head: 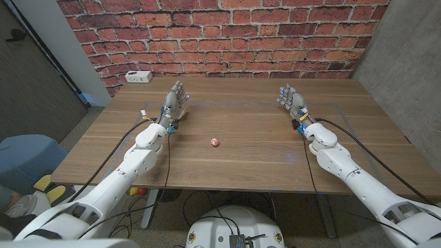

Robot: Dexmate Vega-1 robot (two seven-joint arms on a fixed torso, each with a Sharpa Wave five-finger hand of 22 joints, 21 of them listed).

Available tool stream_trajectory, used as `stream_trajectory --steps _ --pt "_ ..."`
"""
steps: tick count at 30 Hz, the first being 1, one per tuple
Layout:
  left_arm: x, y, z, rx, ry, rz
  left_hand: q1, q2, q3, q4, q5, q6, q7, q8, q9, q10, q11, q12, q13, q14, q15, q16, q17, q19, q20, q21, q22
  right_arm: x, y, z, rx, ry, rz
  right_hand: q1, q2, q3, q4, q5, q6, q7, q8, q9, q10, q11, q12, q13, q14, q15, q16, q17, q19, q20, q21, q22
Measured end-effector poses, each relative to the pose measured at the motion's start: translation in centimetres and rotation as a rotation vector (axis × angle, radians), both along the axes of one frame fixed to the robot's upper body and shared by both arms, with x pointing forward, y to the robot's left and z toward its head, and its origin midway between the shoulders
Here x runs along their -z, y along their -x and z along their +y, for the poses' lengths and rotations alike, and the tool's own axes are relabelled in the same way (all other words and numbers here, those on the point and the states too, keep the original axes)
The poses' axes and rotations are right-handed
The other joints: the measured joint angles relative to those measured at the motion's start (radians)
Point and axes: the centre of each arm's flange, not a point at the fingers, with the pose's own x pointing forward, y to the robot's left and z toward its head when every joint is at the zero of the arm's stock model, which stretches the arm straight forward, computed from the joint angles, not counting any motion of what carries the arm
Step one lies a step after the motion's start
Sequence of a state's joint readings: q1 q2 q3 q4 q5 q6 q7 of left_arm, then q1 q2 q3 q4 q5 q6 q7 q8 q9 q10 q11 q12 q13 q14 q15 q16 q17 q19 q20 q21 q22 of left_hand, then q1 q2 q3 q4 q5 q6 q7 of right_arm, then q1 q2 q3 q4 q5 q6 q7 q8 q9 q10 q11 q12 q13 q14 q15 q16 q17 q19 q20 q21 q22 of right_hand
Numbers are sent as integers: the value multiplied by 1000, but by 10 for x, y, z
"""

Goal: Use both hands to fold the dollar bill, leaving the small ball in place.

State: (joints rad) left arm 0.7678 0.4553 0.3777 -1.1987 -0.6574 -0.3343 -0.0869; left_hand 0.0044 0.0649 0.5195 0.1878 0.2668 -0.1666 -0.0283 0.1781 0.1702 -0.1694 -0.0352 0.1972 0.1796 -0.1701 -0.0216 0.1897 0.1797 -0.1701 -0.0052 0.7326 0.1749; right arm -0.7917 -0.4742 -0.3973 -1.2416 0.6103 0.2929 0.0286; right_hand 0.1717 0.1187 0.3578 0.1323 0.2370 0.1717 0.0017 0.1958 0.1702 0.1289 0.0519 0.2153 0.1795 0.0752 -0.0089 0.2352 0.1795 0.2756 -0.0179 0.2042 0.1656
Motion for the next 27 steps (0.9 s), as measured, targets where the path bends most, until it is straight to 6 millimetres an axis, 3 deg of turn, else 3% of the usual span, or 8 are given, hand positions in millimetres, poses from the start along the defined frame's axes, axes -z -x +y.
stream_trajectory --steps 5,8,10,12,14,18,27 --pt "10 -8 5 16 -8 18 0 0 0 0 0 0 0 0 0 -1 1 0 0 0 0 0 0 0 0 0 0 -2 -15 4 20 12 18 9 9 9 -9 3 0 0 0 0 0 0 0 5 -3 3 -3 0 0 0 0 0" --pt "11 -10 6 13 -9 22 0 0 0 0 0 -4 -4 5 0 -1 1 4 0 -2 5 8 0 -4 5 0 0 -4 -17 6 28 24 12 53 21 37 -39 4 4 4 -4 5 8 10 -6 5 -3 26 -19 -3 -9 10 -5 0" --pt "8 -9 6 11 -19 24 6 6 -10 -10 5 -8 -14 15 0 -3 12 16 0 -2 36 20 -1 -2 44 0 0 -5 -17 6 31 28 8 95 27 58 -81 3 11 11 -4 5 18 29 -6 5 2 51 -28 -3 -11 35 -5 2" --pt "4 -5 5 15 -25 12 9 9 -20 -20 7 -6 -34 15 0 -3 35 24 0 -2 79 29 -3 -2 104 0 0 -5 -17 6 38 31 6 135 34 79 -120 -8 13 13 -4 5 30 41 -6 5 12 79 -29 -3 -10 62 -8 5" --pt "-1 0 1 26 -36 -5 22 12 -22 -30 7 -5 -42 16 0 -3 47 35 0 -1 107 29 -3 -2 133 -4 0 -5 -17 5 52 37 4 155 41 93 -140 -16 18 18 -4 5 40 50 -6 5 22 97 -29 -2 -7 76 -8 5" --pt "-5 4 1 -16 -56 1 29 15 -26 -34 7 18 -53 18 3 5 76 54 5 10 128 29 -3 -2 156 -13 0 -13 -11 10 61 64 -21 181 57 110 -158 -27 40 17 -4 5 62 50 -6 5 40 115 -28 2 3 93 -7 5" --pt "-17 22 -1 -59 -111 -26 47 23 -17 -50 -5 131 -28 30 5 121 74 73 9 138 152 44 0 5 205 -13 5 -16 -4 16 93 114 -39 196 72 118 -166 -42 88 27 4 5 100 57 0 9 88 120 -9 14 21 104 3 9"
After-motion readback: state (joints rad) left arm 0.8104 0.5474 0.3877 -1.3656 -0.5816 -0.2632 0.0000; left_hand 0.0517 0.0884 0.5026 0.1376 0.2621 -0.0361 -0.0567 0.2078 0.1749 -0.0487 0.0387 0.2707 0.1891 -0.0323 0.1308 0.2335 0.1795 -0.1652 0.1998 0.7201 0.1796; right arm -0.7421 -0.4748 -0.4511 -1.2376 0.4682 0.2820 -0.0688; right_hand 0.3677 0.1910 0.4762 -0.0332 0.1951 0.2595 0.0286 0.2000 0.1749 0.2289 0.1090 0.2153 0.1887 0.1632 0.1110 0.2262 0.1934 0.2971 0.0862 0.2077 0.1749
